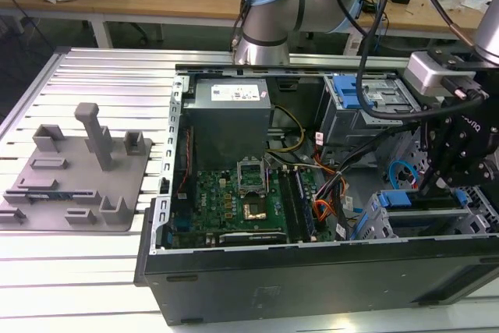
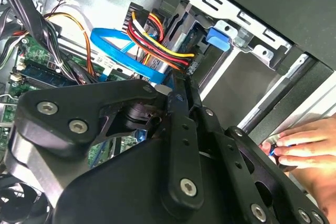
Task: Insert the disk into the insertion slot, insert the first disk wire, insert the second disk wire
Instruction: 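Insert the second disk wire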
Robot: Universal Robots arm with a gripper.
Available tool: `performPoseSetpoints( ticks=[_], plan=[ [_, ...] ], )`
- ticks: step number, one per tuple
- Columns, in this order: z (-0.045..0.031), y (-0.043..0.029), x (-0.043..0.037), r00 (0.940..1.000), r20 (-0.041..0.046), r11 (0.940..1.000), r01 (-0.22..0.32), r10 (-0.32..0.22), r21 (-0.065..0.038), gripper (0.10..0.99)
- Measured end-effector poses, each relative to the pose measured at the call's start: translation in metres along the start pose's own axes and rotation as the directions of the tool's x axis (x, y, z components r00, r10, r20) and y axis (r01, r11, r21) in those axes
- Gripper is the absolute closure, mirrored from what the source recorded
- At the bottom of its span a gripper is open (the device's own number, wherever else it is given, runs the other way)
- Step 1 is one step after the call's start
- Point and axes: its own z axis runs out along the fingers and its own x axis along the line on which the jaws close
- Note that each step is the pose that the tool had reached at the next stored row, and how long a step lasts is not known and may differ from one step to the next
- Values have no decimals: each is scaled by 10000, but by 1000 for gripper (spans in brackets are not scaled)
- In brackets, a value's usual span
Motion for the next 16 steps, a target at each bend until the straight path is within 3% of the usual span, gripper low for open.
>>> performPoseSetpoints(
  ticks=[5,6,7,11,13,14,16],
  plan=[
    [21,3,0,10000,29,10000,0,0,-3,914],
    [-5,4,3,10000,37,10000,-1,1,-4,855],
    [-78,3,8,10000,11,10000,-1,1,-3,788],
    [-297,1,21,10000,11,10000,-6,6,-4,788],
    [-442,1,30,10000,13,10000,-7,7,-4,788],
    [-531,0,30,10000,10,10000,-7,7,-3,804],
    [-700,4,27,10000,5,10000,-8,8,12,980]
  ],
)
